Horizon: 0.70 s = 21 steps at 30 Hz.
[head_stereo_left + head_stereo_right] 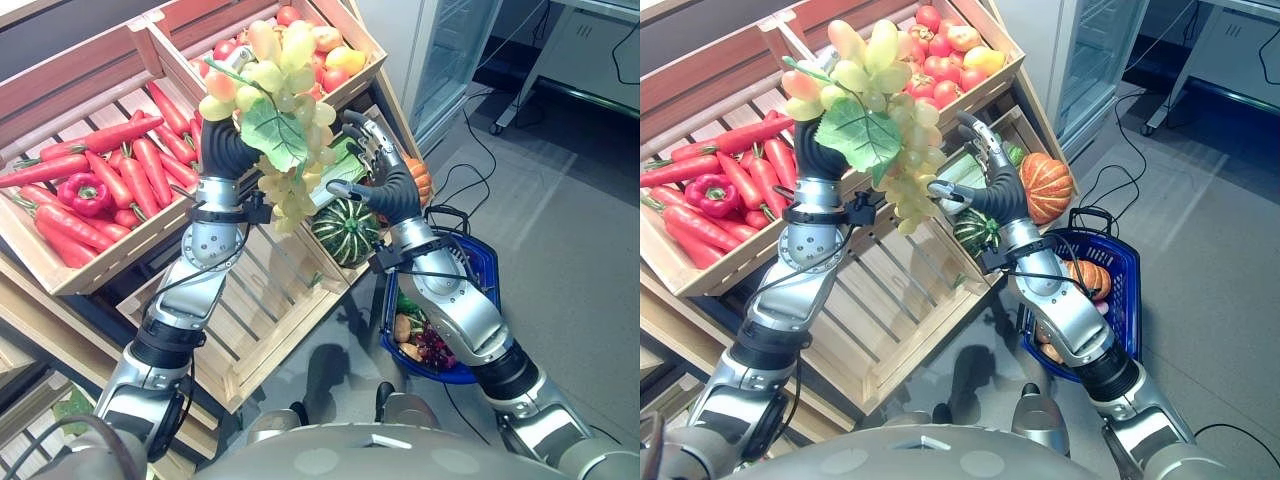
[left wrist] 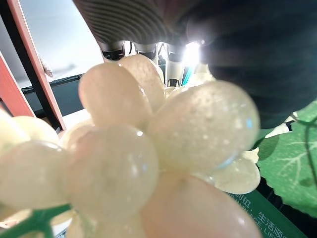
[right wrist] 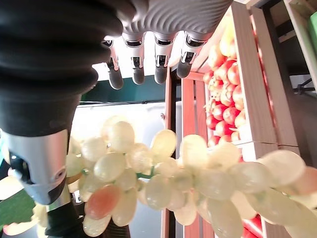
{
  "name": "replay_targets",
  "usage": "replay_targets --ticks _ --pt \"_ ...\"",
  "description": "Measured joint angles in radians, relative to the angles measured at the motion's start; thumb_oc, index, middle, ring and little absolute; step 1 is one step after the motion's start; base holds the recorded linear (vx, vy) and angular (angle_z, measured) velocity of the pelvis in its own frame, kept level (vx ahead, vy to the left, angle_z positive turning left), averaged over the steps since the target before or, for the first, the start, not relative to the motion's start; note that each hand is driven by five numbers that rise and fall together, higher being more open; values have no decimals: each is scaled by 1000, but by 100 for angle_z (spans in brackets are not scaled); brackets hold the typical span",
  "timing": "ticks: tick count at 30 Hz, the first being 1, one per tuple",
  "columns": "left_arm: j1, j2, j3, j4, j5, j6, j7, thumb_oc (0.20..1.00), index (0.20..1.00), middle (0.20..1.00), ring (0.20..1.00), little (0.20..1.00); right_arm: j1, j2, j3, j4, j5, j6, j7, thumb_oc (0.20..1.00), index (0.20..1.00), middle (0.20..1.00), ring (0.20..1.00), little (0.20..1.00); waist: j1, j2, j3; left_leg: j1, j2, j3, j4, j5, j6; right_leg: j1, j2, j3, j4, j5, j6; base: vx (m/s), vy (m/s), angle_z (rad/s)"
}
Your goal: Pick up fruits and vegetables into the basket
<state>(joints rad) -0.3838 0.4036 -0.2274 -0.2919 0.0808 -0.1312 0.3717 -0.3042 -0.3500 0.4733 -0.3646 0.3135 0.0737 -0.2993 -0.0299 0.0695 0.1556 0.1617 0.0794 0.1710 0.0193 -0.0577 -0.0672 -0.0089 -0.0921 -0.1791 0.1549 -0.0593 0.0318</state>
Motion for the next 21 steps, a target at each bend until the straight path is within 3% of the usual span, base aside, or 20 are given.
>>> replay_targets --ticks 9,21 --pt "-1 -29 -1 -17 -1 19 -14 200 200 200 200 200 0 4 55 3 109 99 47 1000 1000 1000 1000 1000 6 0 3 0 0 -5 -4 0 0 4 0 -10 -4 0 0 3 -4 1" --pt "-21 -39 -25 -43 36 41 -48 200 200 200 200 200 -1 15 77 31 120 101 37 1000 1000 1000 1000 1000 6 -20 20 1 1 -17 -7 0 0 17 0 -24 -15 -1 1 4 -5 3"
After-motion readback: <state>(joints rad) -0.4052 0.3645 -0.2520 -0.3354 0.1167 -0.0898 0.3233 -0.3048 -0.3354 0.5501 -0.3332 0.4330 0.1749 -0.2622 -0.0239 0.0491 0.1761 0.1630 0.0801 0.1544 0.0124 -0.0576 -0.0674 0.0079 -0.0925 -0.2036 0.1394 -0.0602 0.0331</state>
